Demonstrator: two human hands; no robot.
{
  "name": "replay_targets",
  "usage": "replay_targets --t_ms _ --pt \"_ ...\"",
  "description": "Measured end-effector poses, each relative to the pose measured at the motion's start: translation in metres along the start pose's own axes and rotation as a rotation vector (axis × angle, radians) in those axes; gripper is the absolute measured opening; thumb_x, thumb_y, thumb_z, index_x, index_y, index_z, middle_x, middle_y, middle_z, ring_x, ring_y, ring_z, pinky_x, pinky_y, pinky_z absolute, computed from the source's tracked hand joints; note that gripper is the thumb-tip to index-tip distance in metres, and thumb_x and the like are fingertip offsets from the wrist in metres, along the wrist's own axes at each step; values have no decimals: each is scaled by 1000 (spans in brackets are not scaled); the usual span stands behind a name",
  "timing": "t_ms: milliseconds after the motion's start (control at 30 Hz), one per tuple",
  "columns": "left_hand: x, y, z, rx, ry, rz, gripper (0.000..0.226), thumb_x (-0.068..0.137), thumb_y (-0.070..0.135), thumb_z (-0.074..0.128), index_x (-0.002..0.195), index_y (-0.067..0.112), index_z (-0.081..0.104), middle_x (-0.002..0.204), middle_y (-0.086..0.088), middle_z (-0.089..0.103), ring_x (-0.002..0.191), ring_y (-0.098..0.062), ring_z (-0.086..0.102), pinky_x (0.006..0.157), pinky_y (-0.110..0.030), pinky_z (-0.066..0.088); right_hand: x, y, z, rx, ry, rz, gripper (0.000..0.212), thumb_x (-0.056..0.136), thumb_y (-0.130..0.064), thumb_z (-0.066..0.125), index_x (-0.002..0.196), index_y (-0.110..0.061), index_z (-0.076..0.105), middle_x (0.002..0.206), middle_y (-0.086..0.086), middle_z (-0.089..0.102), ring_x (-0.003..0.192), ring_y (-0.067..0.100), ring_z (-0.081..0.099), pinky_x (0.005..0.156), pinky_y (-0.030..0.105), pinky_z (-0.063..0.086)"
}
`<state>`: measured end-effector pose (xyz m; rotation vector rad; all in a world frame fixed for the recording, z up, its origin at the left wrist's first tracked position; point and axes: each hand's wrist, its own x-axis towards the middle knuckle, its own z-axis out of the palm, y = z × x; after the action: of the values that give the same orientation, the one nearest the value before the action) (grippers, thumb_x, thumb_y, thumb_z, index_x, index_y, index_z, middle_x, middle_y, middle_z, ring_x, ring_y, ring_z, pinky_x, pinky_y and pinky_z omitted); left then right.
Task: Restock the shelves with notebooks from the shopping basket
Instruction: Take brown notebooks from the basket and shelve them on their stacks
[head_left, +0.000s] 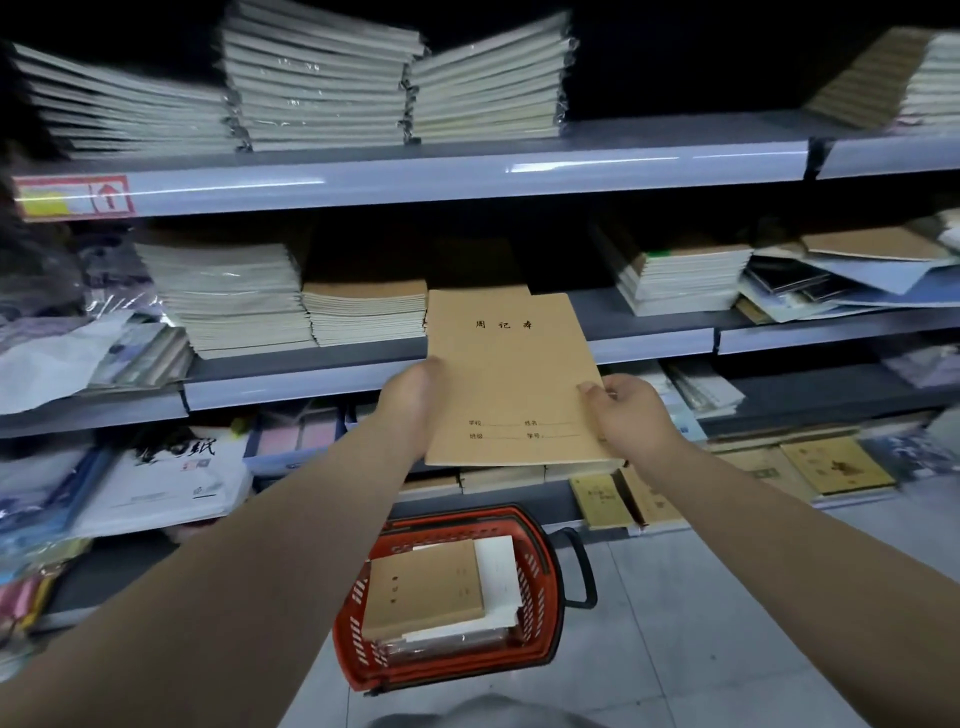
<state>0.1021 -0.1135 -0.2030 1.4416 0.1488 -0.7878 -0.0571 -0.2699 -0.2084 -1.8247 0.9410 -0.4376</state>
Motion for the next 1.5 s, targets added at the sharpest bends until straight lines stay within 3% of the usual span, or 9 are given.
replay_targets --t_ms 267,533,633,733,900,1000,1167,1433,1500 --pt "12 -13 10 -35 -83 -15 21 99 27 52 114 18 63 108 -11 71 97 -31 68 71 -41 57 19 6 -1 12 22 -17 16 101 -26 46 91 -17 55 81 -6 58 71 4 52 57 19 38" --pt "43 -3 1 -36 -155 -18 21 98 21 55 117 14 58 109 -13 71 98 -33 68 74 -45 57 51 5 21 27 49 1 22 100 -26 47 107 -10 60 86 -8 59 77 3 53 74 25 40" --pt "56 5 1 -67 -185 -21 22 98 20 55 119 13 56 109 -13 70 95 -31 68 73 -46 57 68 3 31 -2 77 4 22 100 -27 47 107 -10 59 84 -11 58 77 1 53 69 23 39" --pt "68 13 2 -122 -213 -47 26 98 19 54 124 14 53 118 -14 67 106 -33 65 84 -53 55 80 0 36 -39 89 -1 26 100 -26 46 110 -6 61 87 -4 61 83 14 58 75 28 45" --pt "91 26 1 -117 -299 -48 19 99 15 48 112 22 60 94 -5 74 80 -23 70 51 -31 54 108 -4 48 -118 125 9 30 100 -26 45 110 -7 65 93 4 63 89 23 57 81 32 45" --pt "105 26 -2 -120 -342 -36 31 97 6 44 111 28 61 89 0 76 76 -18 72 53 -29 54 118 0 57 -159 149 35 30 100 -27 44 108 -6 64 93 3 63 90 23 56 80 29 42" --pt "117 18 -7 -177 -377 -97 36 96 0 45 118 24 61 100 -4 75 84 -18 71 60 -27 56 130 4 63 -205 175 34 25 100 -26 45 103 -9 63 86 -1 59 85 20 54 75 26 37" --pt "133 12 0 -225 -253 -142 35 98 -1 46 123 19 60 109 -9 72 98 -23 67 69 -29 56 150 6 67 -113 95 85 23 99 -22 46 104 -11 65 82 -6 58 82 18 53 71 25 41" --pt "138 13 2 -225 -224 -142 37 98 -2 45 126 19 58 112 -9 70 99 -23 67 68 -29 56 159 3 68 -93 51 99 25 100 -22 45 108 -11 66 92 0 63 86 20 54 71 25 41"
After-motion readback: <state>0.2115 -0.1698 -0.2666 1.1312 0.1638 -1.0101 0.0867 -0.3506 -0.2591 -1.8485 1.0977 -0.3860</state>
